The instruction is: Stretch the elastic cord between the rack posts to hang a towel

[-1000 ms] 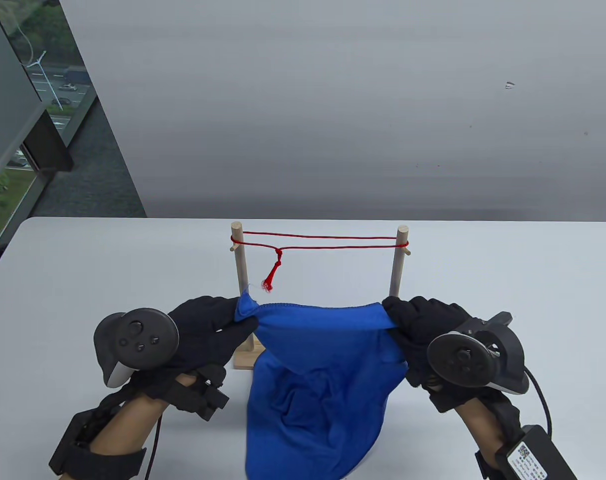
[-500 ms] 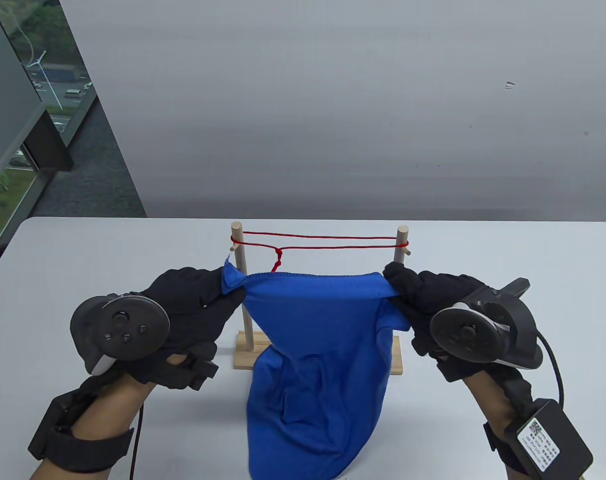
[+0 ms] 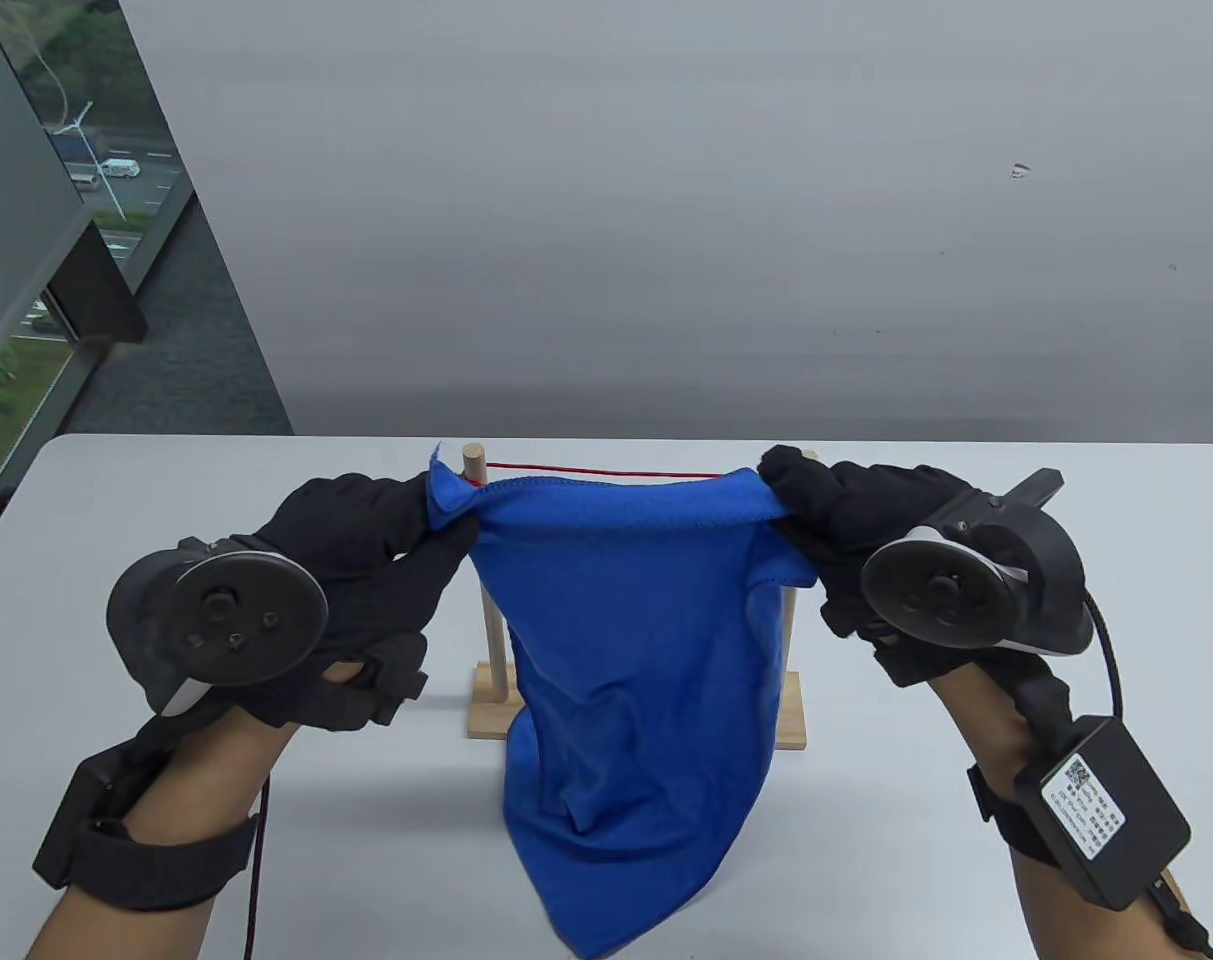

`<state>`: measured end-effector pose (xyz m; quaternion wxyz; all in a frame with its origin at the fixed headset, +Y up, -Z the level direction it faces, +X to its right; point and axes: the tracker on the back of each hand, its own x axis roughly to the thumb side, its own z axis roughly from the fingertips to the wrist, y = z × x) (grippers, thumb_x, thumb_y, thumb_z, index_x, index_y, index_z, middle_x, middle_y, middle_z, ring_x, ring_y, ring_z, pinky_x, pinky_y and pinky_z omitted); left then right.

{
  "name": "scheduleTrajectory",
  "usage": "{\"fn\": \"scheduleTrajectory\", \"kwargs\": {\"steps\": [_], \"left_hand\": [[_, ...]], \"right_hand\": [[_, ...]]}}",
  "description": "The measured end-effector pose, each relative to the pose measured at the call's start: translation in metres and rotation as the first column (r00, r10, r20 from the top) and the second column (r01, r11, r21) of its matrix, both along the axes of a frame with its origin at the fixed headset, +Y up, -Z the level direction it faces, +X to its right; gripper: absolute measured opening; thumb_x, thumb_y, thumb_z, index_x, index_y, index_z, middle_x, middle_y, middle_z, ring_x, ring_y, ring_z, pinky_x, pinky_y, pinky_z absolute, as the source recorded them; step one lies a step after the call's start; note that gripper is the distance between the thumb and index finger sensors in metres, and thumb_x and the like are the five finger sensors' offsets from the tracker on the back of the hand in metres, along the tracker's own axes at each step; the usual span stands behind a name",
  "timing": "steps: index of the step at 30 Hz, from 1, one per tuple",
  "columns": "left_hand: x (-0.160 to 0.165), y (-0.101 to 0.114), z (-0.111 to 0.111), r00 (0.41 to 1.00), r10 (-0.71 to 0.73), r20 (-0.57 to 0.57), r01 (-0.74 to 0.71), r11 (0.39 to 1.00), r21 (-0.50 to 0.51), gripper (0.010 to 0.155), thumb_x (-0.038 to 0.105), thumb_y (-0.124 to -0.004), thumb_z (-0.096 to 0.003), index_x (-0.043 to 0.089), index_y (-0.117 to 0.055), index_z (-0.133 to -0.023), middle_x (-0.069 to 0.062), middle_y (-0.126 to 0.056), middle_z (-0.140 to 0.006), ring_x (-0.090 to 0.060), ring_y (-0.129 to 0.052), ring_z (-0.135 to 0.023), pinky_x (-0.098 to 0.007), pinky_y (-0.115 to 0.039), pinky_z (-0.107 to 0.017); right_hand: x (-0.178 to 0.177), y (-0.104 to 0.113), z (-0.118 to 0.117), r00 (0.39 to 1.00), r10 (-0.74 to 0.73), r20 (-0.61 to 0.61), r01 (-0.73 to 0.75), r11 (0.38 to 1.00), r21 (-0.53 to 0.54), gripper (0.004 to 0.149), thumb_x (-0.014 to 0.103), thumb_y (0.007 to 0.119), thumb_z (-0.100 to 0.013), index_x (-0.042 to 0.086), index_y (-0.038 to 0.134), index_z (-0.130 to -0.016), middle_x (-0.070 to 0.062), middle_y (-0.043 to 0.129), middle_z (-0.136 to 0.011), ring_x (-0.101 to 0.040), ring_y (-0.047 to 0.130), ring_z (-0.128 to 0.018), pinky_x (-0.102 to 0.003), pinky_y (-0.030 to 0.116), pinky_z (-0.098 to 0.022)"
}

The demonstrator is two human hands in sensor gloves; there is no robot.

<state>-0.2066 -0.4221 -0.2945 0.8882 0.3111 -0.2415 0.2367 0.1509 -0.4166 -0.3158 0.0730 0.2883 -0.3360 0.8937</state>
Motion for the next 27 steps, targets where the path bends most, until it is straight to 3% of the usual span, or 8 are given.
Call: {"fn": "scheduleTrajectory", "kwargs": {"steps": [15,27], "left_hand": [[0.014,0.030,-0.025,1.000,0.009,0.001,-0.009,0.999,0.044,0.041,0.043,-0.095,-0.0400,0.016,-0.099,-0.070,0.002,-0.111,-0.045,-0.025,-0.109,-0.034,-0.051,-0.085,-0.048],[0.002,0.043,-0.057,0.997,0.039,-0.059,-0.036,0.998,0.051,0.041,0.045,-0.095,-0.0407,0.016,-0.099,-0.069,0.003,-0.111,-0.044,-0.025,-0.109,-0.035,-0.051,-0.085,-0.048]], "right_hand": [[0.001,0.032,-0.035,0.993,-0.101,-0.053,0.103,0.994,0.031,0.043,0.042,0.078,-0.043,0.018,0.084,-0.078,0.008,0.097,-0.025,-0.005,0.095,-0.003,-0.032,0.088,-0.011],[0.008,0.037,-0.067,0.987,-0.144,-0.070,0.142,0.989,-0.027,0.043,0.042,0.079,-0.043,0.017,0.085,-0.078,0.007,0.097,-0.026,-0.006,0.095,-0.004,-0.032,0.089,-0.012]]}}
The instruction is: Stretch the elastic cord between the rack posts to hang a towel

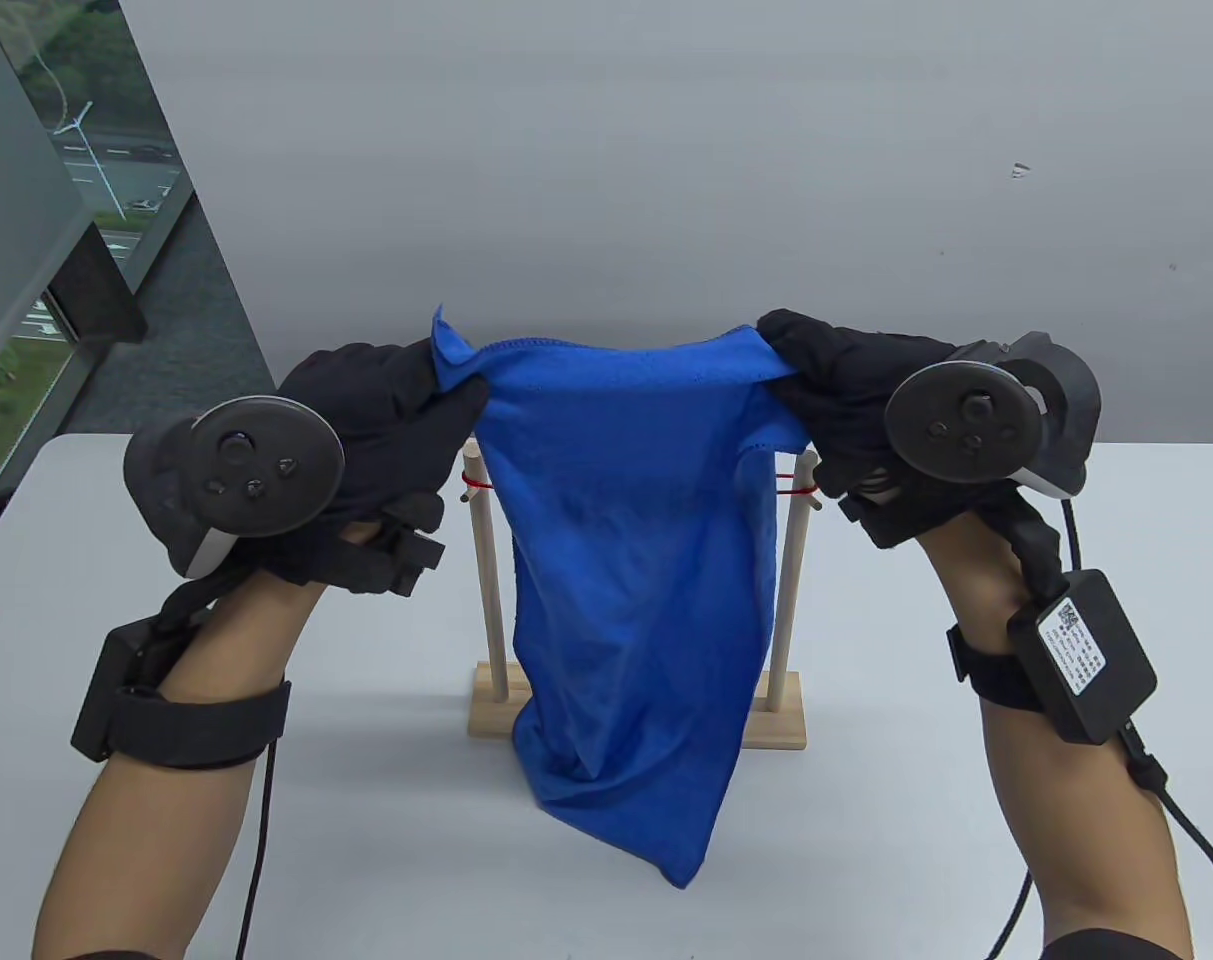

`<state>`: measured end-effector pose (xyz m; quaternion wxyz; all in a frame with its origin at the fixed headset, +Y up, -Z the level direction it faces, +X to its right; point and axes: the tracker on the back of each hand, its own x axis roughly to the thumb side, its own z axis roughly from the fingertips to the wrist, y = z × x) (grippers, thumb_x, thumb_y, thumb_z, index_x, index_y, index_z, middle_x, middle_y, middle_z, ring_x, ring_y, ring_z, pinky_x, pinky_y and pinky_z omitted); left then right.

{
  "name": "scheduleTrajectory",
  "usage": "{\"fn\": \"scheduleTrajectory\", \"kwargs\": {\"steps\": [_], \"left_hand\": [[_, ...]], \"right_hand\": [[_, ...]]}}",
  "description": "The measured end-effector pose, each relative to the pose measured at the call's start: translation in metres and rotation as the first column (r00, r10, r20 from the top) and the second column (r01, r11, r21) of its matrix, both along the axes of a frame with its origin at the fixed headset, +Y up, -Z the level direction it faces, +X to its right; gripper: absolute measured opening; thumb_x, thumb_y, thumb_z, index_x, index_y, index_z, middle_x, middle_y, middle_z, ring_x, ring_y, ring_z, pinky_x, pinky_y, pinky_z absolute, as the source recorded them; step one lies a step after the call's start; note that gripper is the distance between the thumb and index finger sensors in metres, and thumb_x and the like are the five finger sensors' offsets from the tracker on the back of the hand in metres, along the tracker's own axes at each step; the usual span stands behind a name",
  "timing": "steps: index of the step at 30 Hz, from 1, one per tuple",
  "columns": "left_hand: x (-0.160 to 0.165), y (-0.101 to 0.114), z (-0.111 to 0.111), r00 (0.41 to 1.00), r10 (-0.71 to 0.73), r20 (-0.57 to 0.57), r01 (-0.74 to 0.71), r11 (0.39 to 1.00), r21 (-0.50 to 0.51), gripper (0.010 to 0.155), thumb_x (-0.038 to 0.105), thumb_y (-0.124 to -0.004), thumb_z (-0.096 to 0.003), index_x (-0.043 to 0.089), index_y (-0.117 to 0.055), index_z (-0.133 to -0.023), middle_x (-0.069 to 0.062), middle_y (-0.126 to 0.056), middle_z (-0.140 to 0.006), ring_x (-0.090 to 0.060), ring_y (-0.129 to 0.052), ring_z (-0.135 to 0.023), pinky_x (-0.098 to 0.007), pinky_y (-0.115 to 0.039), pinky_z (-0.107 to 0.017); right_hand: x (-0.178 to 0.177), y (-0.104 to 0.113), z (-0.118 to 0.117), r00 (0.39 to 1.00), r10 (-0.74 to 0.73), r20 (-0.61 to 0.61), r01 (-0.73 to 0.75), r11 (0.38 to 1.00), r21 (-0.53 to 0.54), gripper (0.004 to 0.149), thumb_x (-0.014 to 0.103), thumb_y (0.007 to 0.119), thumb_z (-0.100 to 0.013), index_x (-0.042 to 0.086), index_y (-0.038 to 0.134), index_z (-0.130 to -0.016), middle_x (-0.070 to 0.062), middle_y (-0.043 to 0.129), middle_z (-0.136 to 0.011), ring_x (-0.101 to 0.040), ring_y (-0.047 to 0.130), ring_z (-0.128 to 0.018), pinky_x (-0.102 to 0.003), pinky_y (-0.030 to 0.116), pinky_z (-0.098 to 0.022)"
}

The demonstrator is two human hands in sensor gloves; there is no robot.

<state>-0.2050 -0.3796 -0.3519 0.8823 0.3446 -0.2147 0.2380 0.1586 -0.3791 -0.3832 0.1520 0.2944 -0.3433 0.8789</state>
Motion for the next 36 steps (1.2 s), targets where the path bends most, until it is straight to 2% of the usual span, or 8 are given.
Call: {"fn": "scheduleTrajectory", "kwargs": {"steps": [6,11,14,18,21,25,31,36], "left_hand": [[-0.004,-0.002,-0.027,1.000,0.017,-0.019,-0.017,0.999,-0.031,0.040,0.045,-0.094,-0.0415,0.017,-0.099,-0.070,0.003,-0.111,-0.045,-0.025,-0.109,-0.037,-0.051,-0.084,-0.050],[-0.008,-0.013,-0.049,1.000,0.021,-0.014,-0.022,0.995,-0.094,0.041,0.046,-0.094,-0.0413,0.018,-0.099,-0.070,0.004,-0.111,-0.046,-0.025,-0.109,-0.038,-0.051,-0.084,-0.050],[-0.011,-0.020,-0.064,0.998,0.063,0.021,-0.059,0.987,-0.147,0.041,0.045,-0.094,-0.0413,0.017,-0.099,-0.071,0.003,-0.111,-0.047,-0.025,-0.109,-0.039,-0.051,-0.083,-0.051],[-0.013,-0.032,-0.084,0.998,0.042,0.041,-0.032,0.978,-0.206,0.040,0.045,-0.095,-0.0405,0.018,-0.099,-0.070,0.003,-0.112,-0.046,-0.025,-0.109,-0.038,-0.051,-0.084,-0.050],[-0.017,-0.047,-0.098,0.987,0.132,0.089,-0.100,0.948,-0.303,0.040,0.044,-0.095,-0.0399,0.016,-0.100,-0.069,0.003,-0.112,-0.044,-0.026,-0.109,-0.036,-0.052,-0.084,-0.049],[-0.021,-0.061,-0.109,0.988,0.131,0.080,-0.095,0.931,-0.352,0.040,0.045,-0.095,-0.0395,0.017,-0.100,-0.068,0.003,-0.112,-0.043,-0.025,-0.109,-0.035,-0.052,-0.084,-0.049],[-0.027,-0.086,-0.119,0.984,0.156,0.083,-0.102,0.883,-0.459,0.040,0.045,-0.096,-0.0385,0.016,-0.101,-0.067,0.003,-0.112,-0.042,-0.026,-0.109,-0.035,-0.052,-0.084,-0.049],[-0.033,-0.110,-0.118,0.983,0.158,0.091,-0.088,0.848,-0.523,0.040,0.044,-0.096,-0.0390,0.016,-0.101,-0.066,0.003,-0.111,-0.041,-0.026,-0.108,-0.034,-0.052,-0.084,-0.049]], "right_hand": [[0.001,-0.003,-0.017,1.000,-0.009,-0.016,0.009,1.000,-0.029,0.043,0.042,0.079,-0.043,0.017,0.084,-0.078,0.007,0.098,-0.027,-0.007,0.096,-0.005,-0.033,0.089,-0.014],[0.005,-0.010,-0.033,1.000,-0.004,-0.025,0.001,0.995,-0.100,0.044,0.041,0.079,-0.043,0.017,0.084,-0.080,0.006,0.098,-0.030,-0.009,0.098,-0.009,-0.035,0.089,-0.017],[0.009,-0.017,-0.044,1.000,0.018,-0.021,-0.021,0.988,-0.156,0.044,0.042,0.079,-0.044,0.018,0.083,-0.080,0.005,0.098,-0.033,-0.010,0.098,-0.012,-0.036,0.089,-0.019],[0.013,-0.026,-0.053,0.999,0.033,-0.030,-0.038,0.978,-0.206,0.044,0.040,0.080,-0.044,0.017,0.083,-0.081,0.003,0.098,-0.036,-0.013,0.100,-0.016,-0.039,0.088,-0.023],[0.015,-0.034,-0.058,0.998,0.052,-0.034,-0.059,0.974,-0.221,0.044,0.040,0.080,-0.043,0.017,0.083,-0.081,0.003,0.098,-0.038,-0.014,0.100,-0.019,-0.040,0.088,-0.026],[0.018,-0.047,-0.068,0.997,0.041,-0.064,-0.058,0.957,-0.286,0.045,0.037,0.079,-0.044,0.018,0.081,-0.084,0.000,0.097,-0.046,-0.019,0.100,-0.028,-0.045,0.086,-0.033],[0.019,-0.073,-0.082,0.996,0.027,-0.090,-0.059,0.925,-0.376,0.044,0.037,0.079,-0.044,0.017,0.081,-0.083,-0.001,0.097,-0.047,-0.020,0.100,-0.029,-0.047,0.085,-0.036],[0.024,-0.097,-0.088,0.993,-0.009,-0.115,-0.042,0.901,-0.432,0.044,0.036,0.079,-0.044,0.016,0.081,-0.083,-0.001,0.097,-0.047,-0.020,0.100,-0.029,-0.047,0.084,-0.036]]}}
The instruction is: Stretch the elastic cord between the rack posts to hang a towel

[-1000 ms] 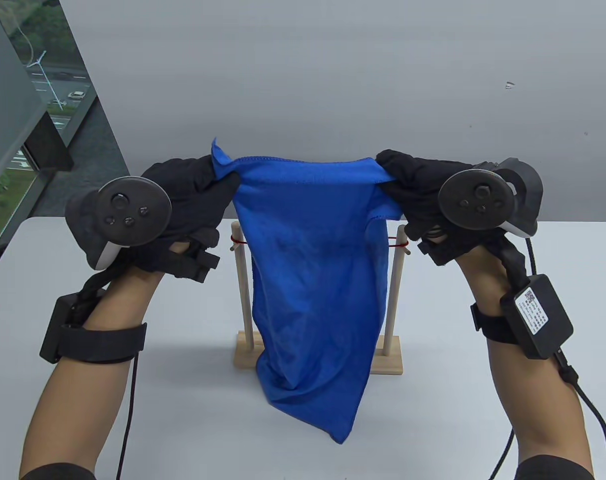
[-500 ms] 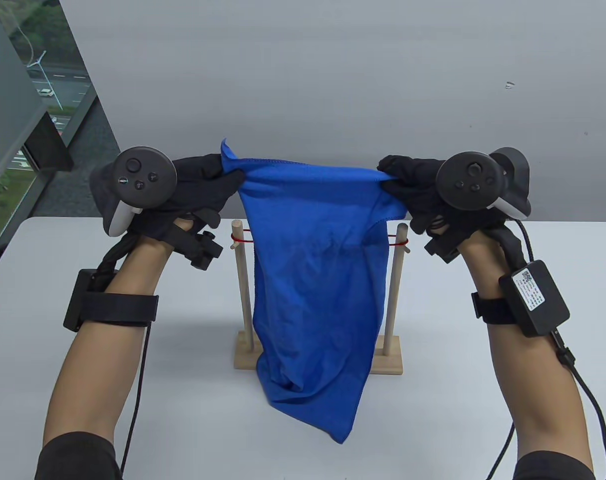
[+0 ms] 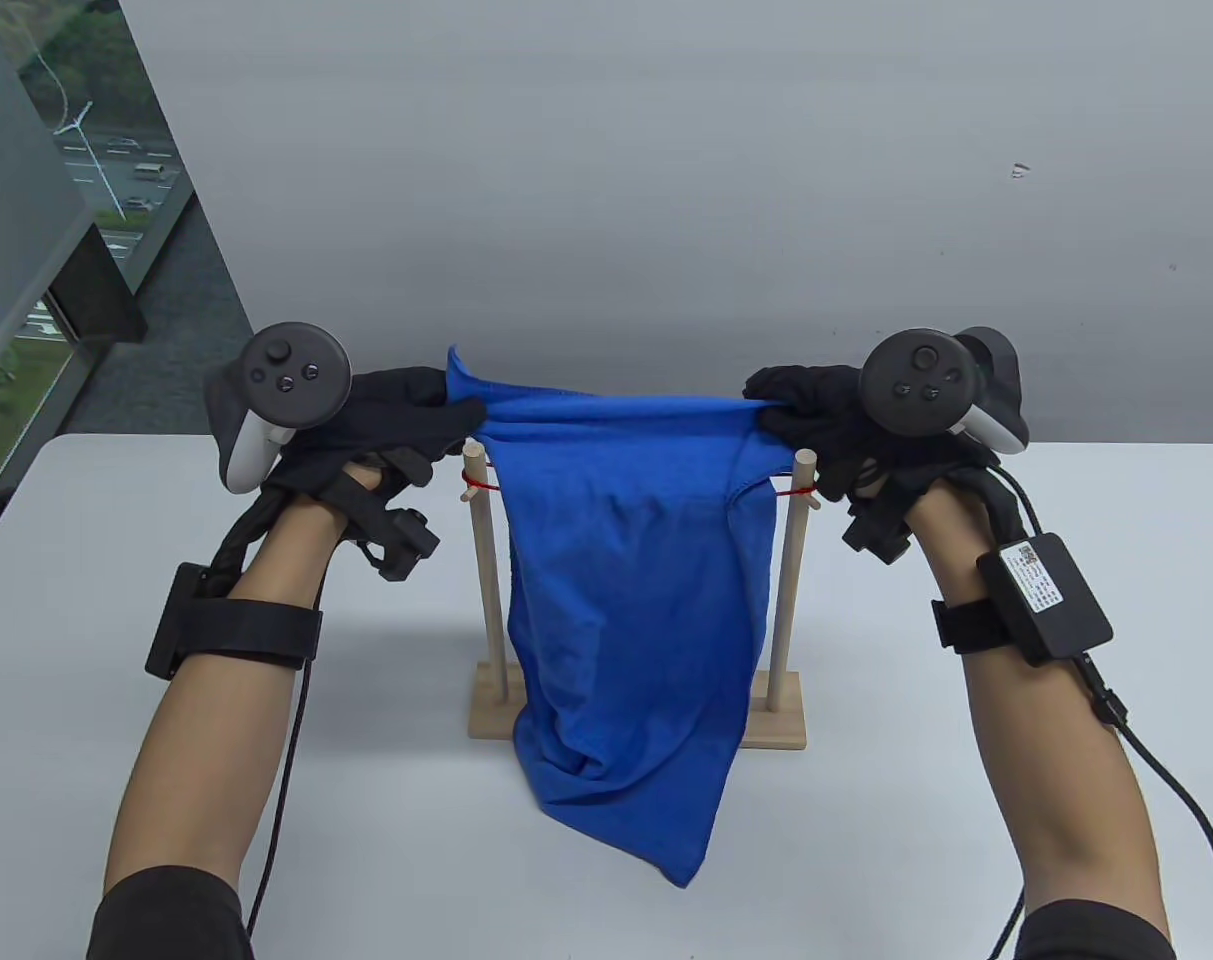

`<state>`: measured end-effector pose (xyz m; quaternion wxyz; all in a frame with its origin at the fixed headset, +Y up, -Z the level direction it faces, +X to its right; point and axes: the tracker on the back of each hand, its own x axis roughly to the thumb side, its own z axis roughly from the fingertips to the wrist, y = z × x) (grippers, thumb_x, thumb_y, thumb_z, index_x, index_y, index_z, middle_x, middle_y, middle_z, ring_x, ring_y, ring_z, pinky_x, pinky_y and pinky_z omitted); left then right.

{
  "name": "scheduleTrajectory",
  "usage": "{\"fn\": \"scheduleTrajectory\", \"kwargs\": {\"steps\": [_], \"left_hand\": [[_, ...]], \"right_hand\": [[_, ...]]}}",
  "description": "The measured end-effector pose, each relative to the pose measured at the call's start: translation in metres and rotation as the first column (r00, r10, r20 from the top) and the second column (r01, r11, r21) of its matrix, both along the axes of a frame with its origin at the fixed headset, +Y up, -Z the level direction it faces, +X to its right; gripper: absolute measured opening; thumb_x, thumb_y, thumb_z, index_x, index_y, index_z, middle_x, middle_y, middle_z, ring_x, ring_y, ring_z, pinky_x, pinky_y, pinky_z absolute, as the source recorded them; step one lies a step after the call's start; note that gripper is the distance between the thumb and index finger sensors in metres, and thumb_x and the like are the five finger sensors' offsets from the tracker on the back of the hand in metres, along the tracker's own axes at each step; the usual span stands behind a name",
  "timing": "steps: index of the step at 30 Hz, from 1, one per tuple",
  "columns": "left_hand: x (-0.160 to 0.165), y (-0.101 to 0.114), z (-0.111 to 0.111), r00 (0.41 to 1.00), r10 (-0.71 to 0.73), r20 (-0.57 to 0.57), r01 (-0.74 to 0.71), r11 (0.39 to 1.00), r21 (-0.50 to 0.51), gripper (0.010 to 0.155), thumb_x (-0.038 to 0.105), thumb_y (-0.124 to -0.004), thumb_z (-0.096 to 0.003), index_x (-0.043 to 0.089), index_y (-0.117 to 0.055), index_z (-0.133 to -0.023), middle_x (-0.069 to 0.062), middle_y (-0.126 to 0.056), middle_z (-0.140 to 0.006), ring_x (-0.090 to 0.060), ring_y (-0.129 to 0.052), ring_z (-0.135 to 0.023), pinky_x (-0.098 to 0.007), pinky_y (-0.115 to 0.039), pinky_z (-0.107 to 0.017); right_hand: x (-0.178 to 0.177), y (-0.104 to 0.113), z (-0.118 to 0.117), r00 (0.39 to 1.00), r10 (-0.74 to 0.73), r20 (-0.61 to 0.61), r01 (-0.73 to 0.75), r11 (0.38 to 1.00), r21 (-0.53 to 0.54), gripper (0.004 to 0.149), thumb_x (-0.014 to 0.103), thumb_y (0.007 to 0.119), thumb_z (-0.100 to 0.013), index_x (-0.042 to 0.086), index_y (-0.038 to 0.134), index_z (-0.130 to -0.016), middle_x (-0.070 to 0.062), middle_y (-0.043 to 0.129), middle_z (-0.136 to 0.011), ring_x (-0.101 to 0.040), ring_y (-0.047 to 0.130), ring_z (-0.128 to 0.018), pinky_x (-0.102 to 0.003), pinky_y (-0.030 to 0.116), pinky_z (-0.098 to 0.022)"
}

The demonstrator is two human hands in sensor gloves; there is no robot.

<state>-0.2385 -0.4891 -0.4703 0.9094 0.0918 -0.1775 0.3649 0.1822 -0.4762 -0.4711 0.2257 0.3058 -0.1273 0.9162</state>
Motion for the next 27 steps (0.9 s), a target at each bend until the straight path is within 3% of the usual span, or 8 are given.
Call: {"fn": "scheduleTrajectory", "kwargs": {"steps": [11,27], "left_hand": [[-0.007,-0.062,-0.001,0.998,0.055,0.013,-0.053,0.988,-0.143,0.040,0.044,-0.097,-0.0383,0.014,-0.101,-0.065,0.003,-0.111,-0.038,-0.026,-0.108,-0.032,-0.052,-0.084,-0.048],[-0.011,-0.126,0.001,0.995,0.098,-0.005,-0.096,0.961,-0.258,0.040,0.044,-0.097,-0.0379,0.013,-0.102,-0.063,0.003,-0.111,-0.036,-0.026,-0.108,-0.031,-0.052,-0.085,-0.047]], "right_hand": [[0.007,-0.064,0.001,1.000,-0.015,-0.027,0.012,0.993,-0.116,0.044,0.036,0.079,-0.043,0.014,0.082,-0.081,-0.001,0.097,-0.045,-0.019,0.100,-0.026,-0.045,0.085,-0.034],[0.022,-0.128,0.008,0.999,-0.042,0.022,0.046,0.976,-0.212,0.044,0.036,0.080,-0.043,0.012,0.084,-0.079,-0.002,0.097,-0.043,-0.018,0.099,-0.023,-0.044,0.085,-0.032]]}}
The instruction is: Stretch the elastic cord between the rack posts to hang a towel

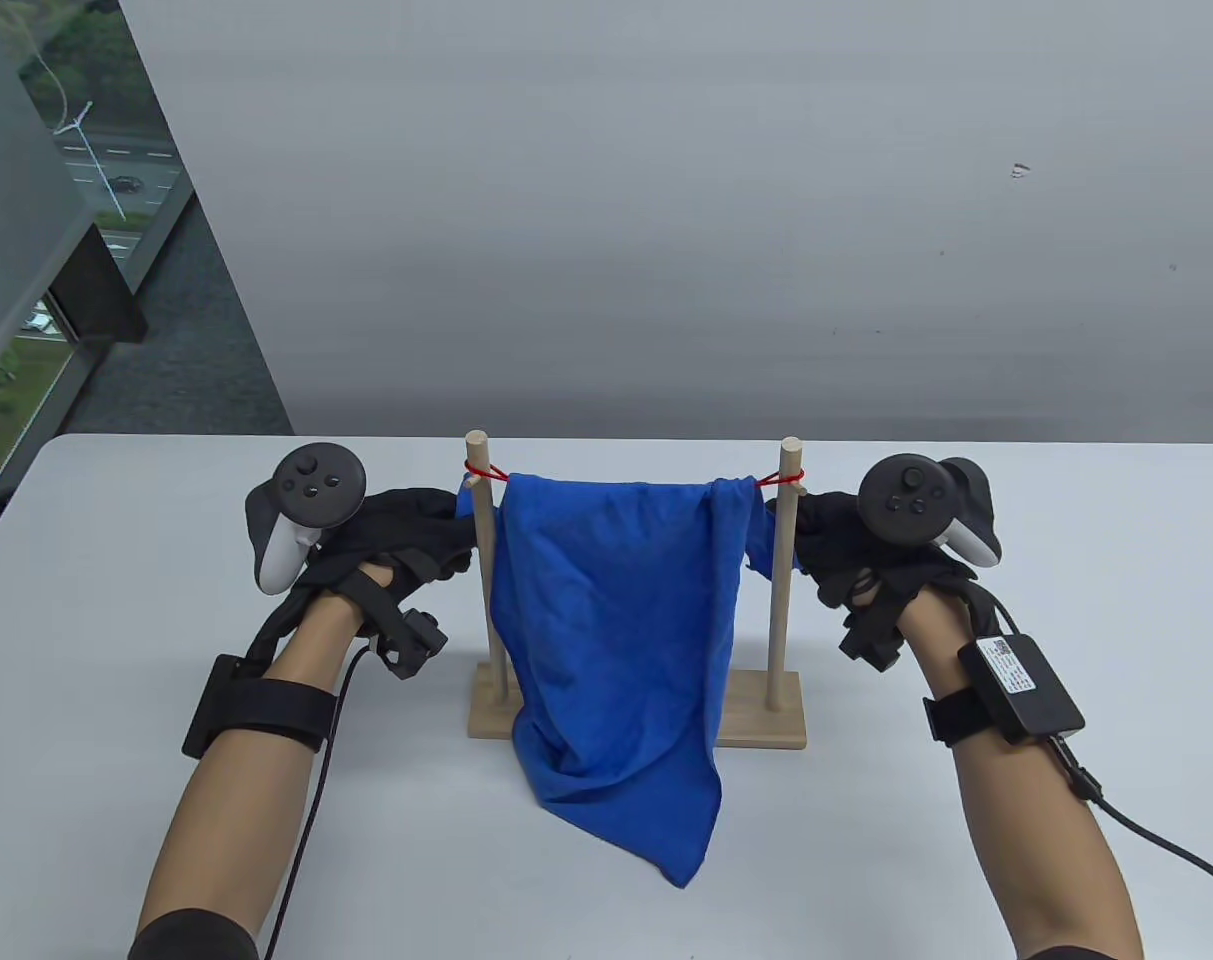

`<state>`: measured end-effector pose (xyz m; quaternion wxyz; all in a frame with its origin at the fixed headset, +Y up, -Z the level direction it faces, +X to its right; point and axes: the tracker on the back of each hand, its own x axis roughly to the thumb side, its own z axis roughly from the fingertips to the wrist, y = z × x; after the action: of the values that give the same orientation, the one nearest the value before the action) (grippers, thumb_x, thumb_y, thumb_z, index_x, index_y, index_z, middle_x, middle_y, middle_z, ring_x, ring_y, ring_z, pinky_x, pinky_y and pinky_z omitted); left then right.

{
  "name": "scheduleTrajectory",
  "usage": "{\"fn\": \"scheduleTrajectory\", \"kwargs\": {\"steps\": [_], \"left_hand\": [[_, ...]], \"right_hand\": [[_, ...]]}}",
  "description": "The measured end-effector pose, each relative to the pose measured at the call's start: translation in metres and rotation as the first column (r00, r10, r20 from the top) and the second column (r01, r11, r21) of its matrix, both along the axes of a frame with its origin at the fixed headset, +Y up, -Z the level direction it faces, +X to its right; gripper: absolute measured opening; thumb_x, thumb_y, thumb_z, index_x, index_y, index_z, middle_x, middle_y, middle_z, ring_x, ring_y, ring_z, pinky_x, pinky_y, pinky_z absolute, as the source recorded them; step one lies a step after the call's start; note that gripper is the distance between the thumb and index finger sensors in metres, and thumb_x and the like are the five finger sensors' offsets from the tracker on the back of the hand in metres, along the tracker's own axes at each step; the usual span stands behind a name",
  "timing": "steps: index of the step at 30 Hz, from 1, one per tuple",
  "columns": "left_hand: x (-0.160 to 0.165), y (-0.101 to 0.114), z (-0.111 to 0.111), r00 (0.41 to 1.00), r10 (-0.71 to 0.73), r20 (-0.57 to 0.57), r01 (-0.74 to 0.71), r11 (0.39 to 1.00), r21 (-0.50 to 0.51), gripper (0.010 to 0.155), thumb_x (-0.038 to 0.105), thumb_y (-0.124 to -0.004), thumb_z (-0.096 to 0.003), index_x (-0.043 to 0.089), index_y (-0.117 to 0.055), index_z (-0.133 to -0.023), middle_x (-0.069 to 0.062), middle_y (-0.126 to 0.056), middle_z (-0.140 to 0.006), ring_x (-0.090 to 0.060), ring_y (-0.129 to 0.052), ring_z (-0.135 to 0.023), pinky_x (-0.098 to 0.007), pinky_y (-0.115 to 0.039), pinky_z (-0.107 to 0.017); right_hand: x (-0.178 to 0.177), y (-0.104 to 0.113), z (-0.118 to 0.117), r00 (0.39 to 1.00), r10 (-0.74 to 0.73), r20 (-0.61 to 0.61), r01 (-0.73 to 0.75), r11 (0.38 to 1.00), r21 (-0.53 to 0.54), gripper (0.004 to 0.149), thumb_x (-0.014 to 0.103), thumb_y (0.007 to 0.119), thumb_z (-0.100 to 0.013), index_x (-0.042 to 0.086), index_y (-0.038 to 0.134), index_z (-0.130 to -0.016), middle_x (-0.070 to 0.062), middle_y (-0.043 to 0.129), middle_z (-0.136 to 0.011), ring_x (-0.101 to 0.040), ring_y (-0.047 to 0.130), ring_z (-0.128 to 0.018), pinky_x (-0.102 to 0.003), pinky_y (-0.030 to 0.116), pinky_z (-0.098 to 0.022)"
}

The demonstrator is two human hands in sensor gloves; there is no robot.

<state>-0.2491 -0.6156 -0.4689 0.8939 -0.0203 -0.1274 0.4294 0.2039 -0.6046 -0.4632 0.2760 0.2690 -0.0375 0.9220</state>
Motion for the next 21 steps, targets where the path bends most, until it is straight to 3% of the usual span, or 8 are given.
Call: {"fn": "scheduleTrajectory", "kwargs": {"steps": [21], "left_hand": [[-0.004,-0.083,0.001,0.999,-0.024,-0.046,0.015,0.981,-0.194,0.040,0.044,-0.097,-0.0376,0.013,-0.102,-0.062,0.003,-0.111,-0.035,-0.025,-0.109,-0.029,-0.052,-0.085,-0.047]], "right_hand": [[0.000,-0.086,-0.005,0.995,0.051,0.090,-0.035,0.983,-0.178,0.043,0.036,0.084,-0.041,0.010,0.087,-0.074,-0.001,0.099,-0.039,-0.016,0.100,-0.019,-0.043,0.087,-0.028]]}}
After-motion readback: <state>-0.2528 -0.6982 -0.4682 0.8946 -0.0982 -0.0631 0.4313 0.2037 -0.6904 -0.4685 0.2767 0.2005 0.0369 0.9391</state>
